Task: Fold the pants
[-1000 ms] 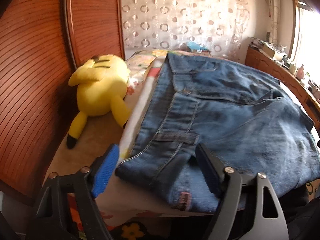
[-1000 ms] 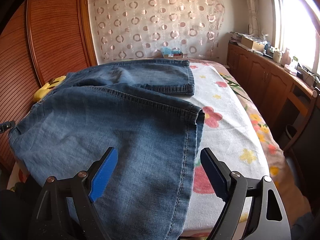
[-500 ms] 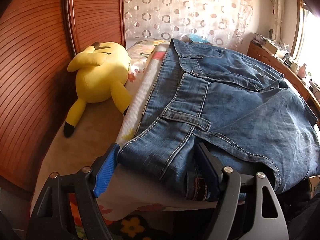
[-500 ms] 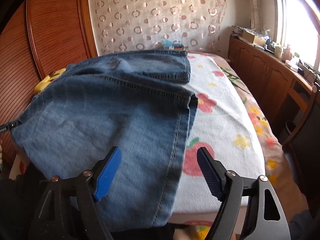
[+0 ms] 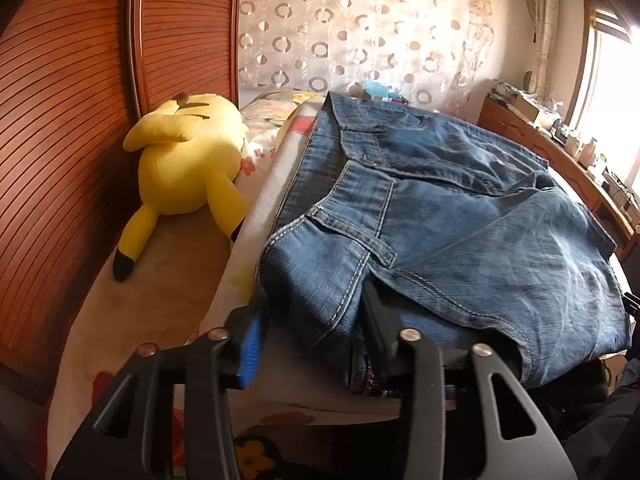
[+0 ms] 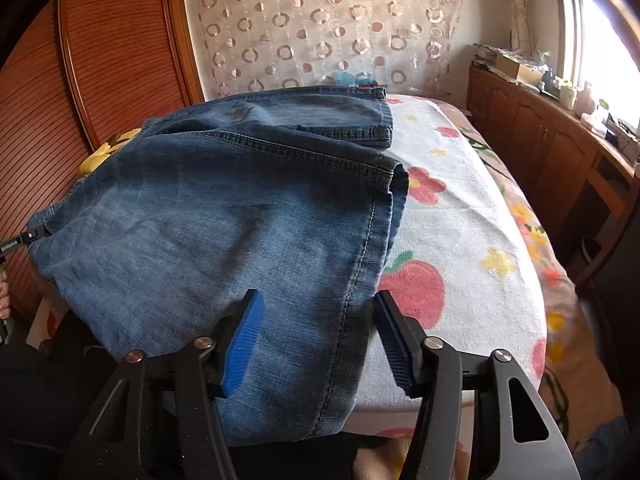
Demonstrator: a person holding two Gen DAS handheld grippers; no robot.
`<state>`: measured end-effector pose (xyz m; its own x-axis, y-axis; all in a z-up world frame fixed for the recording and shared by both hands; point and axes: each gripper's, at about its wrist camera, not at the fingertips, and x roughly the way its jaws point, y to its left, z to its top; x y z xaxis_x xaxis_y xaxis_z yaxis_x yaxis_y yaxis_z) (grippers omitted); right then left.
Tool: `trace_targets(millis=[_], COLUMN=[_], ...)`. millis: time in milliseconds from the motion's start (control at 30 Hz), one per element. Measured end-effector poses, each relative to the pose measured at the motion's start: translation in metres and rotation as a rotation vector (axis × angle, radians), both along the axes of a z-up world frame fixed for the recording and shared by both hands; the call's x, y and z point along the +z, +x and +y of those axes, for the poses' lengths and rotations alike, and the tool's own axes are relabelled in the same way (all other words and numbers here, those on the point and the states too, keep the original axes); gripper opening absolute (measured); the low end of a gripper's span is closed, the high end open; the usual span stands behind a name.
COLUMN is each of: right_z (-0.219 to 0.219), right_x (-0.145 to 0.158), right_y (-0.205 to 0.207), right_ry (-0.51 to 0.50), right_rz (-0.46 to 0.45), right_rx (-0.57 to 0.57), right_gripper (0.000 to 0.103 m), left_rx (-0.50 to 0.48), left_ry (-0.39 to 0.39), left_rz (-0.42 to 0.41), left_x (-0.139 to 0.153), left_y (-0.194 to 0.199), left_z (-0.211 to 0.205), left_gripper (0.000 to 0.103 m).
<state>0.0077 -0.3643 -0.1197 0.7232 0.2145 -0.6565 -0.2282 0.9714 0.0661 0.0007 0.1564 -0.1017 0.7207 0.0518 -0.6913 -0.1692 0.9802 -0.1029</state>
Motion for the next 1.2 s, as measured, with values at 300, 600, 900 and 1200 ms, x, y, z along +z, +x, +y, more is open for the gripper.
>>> trace_targets(millis=[300, 600, 900, 1200], right_z=[-0.004, 0.0, 0.055, 0.057], right_x=[0.002, 0.057, 0.084, 0.044], right_y=[0.001, 0.012, 0.053, 0.093], right_ry=[-0.006, 0.058, -0.007, 0.025], right_rz=[-0.002, -0.124, -0.208, -0.06], right_rx=[0.013, 0.079, 0.2, 0.201], right_gripper=[0.008, 0.006, 0.006, 0.025], left_rx=[-0.014, -0.065, -0.117, -0.117], left_ry=[0.005, 0.033, 0.048, 0.041], left_rz=[-0.052, -0.156, -0.2, -0.167], left_x=[0.017, 0.064, 0.084, 0.071], left_y=[-0.005, 0.001, 0.017, 0.019], left_z=[-0.009, -0.026, -0.044, -0.045], left_gripper=[0.017, 0.015, 0.015, 0.015])
